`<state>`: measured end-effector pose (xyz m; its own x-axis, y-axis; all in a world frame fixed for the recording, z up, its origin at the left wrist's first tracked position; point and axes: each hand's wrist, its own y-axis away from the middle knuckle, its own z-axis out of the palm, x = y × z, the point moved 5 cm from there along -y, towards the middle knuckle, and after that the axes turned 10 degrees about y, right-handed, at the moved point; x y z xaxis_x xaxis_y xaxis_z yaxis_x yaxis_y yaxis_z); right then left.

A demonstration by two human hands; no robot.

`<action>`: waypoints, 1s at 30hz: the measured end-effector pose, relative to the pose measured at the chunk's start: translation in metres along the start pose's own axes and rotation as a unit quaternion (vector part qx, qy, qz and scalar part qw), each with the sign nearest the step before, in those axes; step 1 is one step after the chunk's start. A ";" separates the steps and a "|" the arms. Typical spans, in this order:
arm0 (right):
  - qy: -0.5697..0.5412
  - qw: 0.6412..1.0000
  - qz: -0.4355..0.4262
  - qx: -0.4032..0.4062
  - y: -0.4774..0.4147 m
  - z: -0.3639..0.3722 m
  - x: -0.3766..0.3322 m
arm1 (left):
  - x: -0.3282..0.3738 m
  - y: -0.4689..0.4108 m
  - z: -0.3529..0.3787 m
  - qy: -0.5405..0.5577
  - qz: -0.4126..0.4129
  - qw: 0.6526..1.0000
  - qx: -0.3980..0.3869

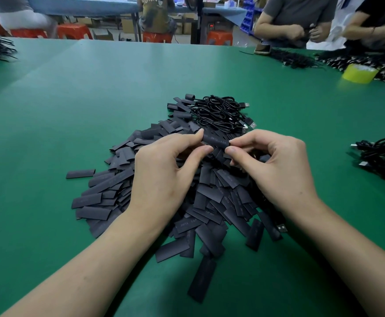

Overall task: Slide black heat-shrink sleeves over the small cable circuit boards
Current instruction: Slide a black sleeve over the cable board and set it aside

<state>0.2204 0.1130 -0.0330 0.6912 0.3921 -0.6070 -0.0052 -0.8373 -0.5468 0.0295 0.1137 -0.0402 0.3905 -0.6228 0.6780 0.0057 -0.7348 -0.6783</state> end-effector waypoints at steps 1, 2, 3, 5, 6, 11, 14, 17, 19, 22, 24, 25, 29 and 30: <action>0.006 1.000 -0.001 0.001 0.000 0.000 0.000 | 0.000 0.000 0.000 0.000 -0.001 1.000 0.000; 0.011 1.000 -0.002 0.003 0.000 -0.001 -0.001 | -0.001 0.000 0.000 -0.001 -0.003 1.000 0.000; 0.015 1.000 -0.002 0.006 0.000 -0.001 -0.001 | -0.001 0.000 0.000 -0.002 -0.006 1.000 0.000; 0.019 1.000 -0.004 0.018 0.001 -0.002 -0.002 | -0.003 0.000 0.001 -0.005 -0.013 1.000 -0.006; 0.021 0.999 -0.005 0.025 0.002 -0.003 -0.002 | -0.003 0.000 0.001 -0.004 -0.016 1.000 -0.009; 0.051 0.998 -0.004 0.022 -0.001 -0.005 -0.003 | -0.004 0.000 0.004 0.007 -0.021 0.999 -0.027; 0.088 0.996 0.007 0.013 -0.017 -0.019 -0.005 | -0.006 0.001 0.006 0.005 -0.027 0.998 -0.047; 0.175 0.984 0.001 -0.039 -0.055 -0.029 -0.010 | -0.008 0.001 0.008 0.000 -0.026 0.998 -0.057; 0.241 0.968 -0.020 -0.060 -0.092 -0.024 -0.015 | -0.009 0.002 0.009 -0.005 -0.023 0.998 -0.066; 0.332 0.938 -0.069 -0.066 -0.154 0.001 -0.020 | -0.009 0.004 0.011 -0.006 -0.021 0.996 -0.081; 0.372 0.922 -0.092 -0.064 -0.188 0.024 -0.018 | -0.009 0.004 0.012 -0.003 -0.021 0.996 -0.090; 0.384 0.916 -0.096 -0.067 -0.200 0.035 -0.015 | -0.009 0.004 0.013 -0.003 -0.020 0.995 -0.095; 0.388 0.907 -0.071 -0.147 -0.215 0.076 0.010 | -0.008 0.006 0.016 -0.013 -0.009 0.992 -0.127; 0.377 0.908 -0.060 -0.171 -0.212 0.083 0.016 | -0.009 0.006 0.017 -0.012 -0.007 0.991 -0.132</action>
<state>0.1731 0.3283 0.0251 0.9713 0.2230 0.0829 0.2376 -0.9258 -0.2941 0.0414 0.1193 -0.0548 0.4142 -0.6075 0.6778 -0.2290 -0.7903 -0.5683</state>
